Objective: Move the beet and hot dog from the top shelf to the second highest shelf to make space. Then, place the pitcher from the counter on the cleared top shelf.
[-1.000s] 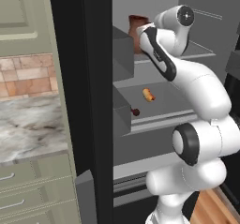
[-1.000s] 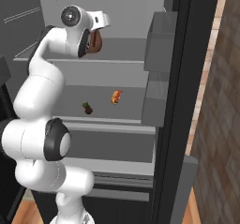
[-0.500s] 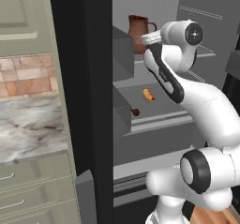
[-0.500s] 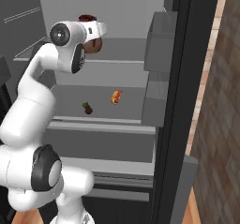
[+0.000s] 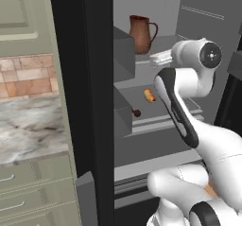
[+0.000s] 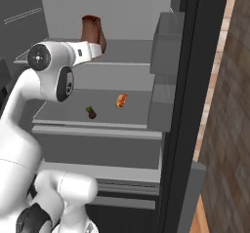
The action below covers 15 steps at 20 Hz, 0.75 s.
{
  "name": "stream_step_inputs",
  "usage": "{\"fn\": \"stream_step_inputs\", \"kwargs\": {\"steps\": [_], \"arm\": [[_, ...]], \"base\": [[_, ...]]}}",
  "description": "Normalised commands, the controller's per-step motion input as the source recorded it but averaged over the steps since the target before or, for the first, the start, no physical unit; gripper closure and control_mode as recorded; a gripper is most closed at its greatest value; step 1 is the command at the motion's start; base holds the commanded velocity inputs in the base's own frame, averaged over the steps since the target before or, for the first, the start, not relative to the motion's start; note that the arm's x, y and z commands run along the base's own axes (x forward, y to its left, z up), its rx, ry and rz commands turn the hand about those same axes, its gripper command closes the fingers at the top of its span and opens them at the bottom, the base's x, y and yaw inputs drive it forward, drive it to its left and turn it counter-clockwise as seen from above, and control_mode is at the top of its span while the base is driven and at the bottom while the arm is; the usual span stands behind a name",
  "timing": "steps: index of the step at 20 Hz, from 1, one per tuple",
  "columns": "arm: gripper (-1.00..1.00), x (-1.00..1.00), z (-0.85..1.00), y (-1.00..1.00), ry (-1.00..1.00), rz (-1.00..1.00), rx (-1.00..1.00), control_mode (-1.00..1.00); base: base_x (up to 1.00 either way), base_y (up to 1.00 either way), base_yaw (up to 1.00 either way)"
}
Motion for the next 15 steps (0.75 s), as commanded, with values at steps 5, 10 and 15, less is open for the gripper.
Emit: {"fn": "stream_step_inputs", "kwargs": {"steps": [5, 10, 15], "arm": [[-1.0, -0.99, -0.74, 0.0, 0.36, 0.02, 0.0, -1.0], [-1.0, -0.74, -0.66, 0.0, 0.32, 0.0, 0.0, -1.0], [-1.0, -0.04, -0.02, -0.1, 0.02, 0.0, 0.0, -1.0]], "base": [[0.0, 0.0, 0.0], [0.0, 0.0, 0.0], [0.0, 0.0, 0.0]]}}
